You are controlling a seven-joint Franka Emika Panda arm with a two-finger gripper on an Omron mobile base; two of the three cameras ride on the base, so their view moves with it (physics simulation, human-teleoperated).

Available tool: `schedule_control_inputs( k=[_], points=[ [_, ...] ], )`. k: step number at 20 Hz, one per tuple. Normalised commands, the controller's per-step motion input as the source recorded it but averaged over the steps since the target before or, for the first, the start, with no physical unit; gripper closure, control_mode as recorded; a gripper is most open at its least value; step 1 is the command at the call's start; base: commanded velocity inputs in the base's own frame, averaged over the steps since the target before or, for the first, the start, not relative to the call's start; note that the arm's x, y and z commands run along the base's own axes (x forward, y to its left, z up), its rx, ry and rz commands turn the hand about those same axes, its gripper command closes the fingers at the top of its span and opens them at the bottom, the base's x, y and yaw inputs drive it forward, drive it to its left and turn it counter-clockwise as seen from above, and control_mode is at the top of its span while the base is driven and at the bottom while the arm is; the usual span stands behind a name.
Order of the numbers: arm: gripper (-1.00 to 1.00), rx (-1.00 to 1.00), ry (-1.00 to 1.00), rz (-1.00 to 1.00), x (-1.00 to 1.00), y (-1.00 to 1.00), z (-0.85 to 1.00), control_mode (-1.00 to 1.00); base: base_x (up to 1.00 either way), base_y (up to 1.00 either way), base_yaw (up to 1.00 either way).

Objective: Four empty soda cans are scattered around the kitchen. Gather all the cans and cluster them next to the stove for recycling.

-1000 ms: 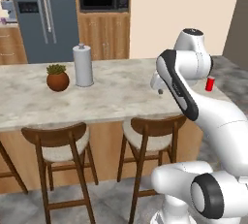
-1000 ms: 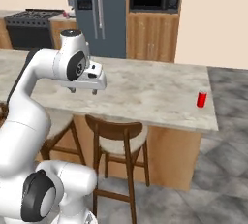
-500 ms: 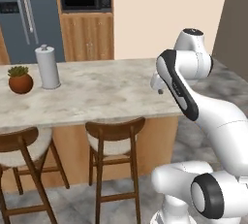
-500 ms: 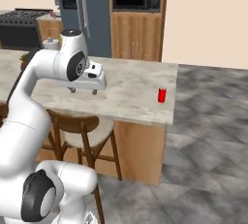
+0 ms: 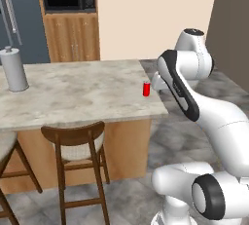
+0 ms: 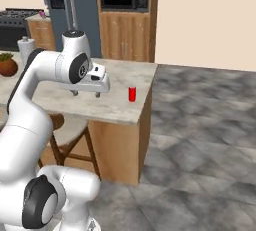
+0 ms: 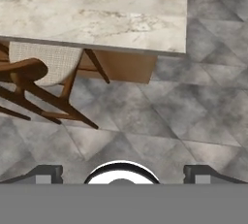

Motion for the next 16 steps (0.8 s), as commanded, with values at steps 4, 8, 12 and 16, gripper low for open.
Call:
schedule_control_inputs(
  k=[4,8,12,16],
  points=[
    [-1.00,0.00,0.00,0.00,0.00,0.00,0.00,1.00,-0.05,-0.63,0.01],
    [-1.00,0.00,0.00,0.00,0.00,0.00,0.00,1.00,0.09,-0.30,0.00],
    [-1.00,0.00,0.00,0.00,0.00,0.00,0.00,1.00,0.32,-0.01,-0.03],
    [-1.00,0.00,0.00,0.00,0.00,0.00,0.00,1.00,0.39,0.00,-0.02]
  ],
)
